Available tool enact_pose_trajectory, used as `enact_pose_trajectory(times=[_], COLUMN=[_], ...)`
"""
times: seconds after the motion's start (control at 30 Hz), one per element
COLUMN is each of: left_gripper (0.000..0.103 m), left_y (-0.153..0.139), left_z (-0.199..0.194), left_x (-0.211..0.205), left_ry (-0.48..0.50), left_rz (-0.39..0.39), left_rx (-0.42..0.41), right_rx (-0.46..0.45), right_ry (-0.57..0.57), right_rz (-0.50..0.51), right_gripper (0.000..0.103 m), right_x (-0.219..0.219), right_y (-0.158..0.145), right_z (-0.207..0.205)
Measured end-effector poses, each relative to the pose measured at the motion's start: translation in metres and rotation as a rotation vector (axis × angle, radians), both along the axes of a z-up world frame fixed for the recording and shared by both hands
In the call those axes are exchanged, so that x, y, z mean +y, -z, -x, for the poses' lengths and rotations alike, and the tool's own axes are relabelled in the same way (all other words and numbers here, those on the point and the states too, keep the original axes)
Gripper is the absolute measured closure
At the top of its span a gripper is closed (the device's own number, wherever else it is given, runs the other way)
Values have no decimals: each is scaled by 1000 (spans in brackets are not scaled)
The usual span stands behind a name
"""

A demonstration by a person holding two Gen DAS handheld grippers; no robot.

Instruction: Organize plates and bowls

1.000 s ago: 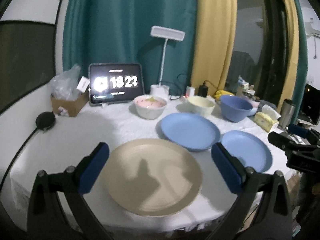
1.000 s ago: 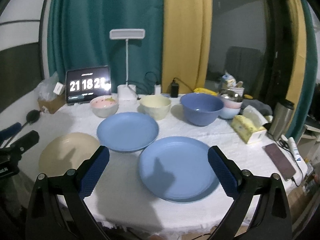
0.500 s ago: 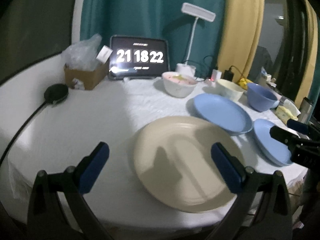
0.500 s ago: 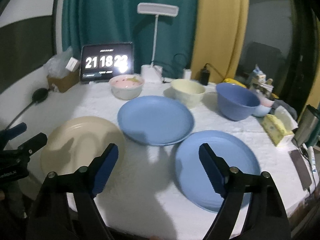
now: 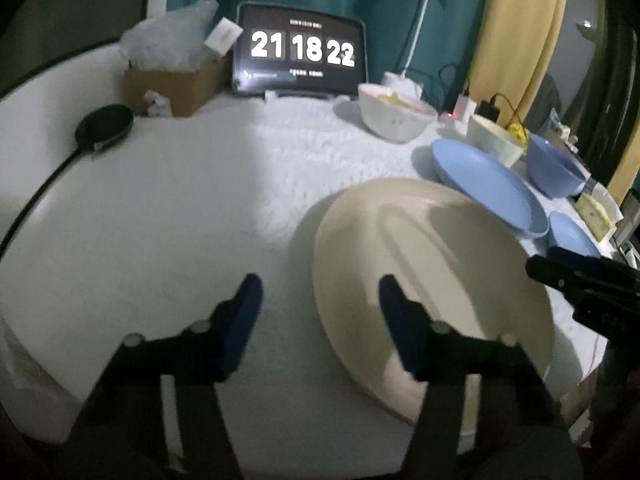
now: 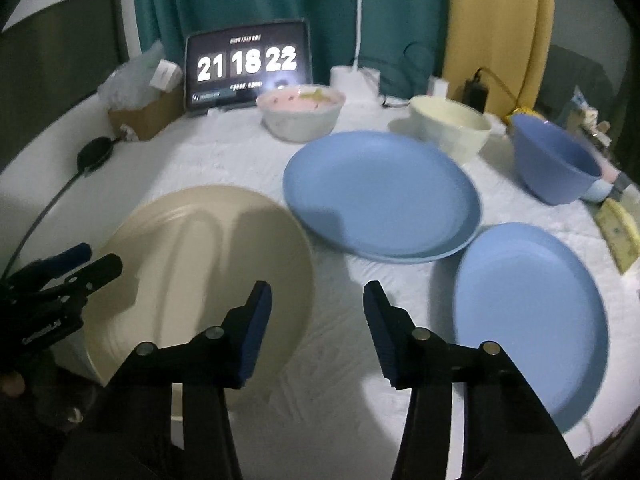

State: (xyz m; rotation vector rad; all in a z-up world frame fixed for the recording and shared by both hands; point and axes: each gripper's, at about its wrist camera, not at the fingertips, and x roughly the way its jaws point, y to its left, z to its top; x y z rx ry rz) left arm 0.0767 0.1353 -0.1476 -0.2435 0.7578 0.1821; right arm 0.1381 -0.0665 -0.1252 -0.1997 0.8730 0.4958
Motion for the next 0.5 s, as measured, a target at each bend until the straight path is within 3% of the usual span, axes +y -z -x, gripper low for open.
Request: enact_pose_trajectory(times=[0.2, 0.5], left_gripper=[57, 74], left_y=[3, 3], left_z=[-7, -11], left_x=[-3, -11], left_ry=[10, 24], left_rz=[-18, -33], left_rx=[26, 39], right_rx=[42, 82], right_ry=[-21, -42], right_rz=[-5, -15], right_gripper=[70, 82], right_x=[7, 7], right_y=[11, 23], right_z=[-9, -13])
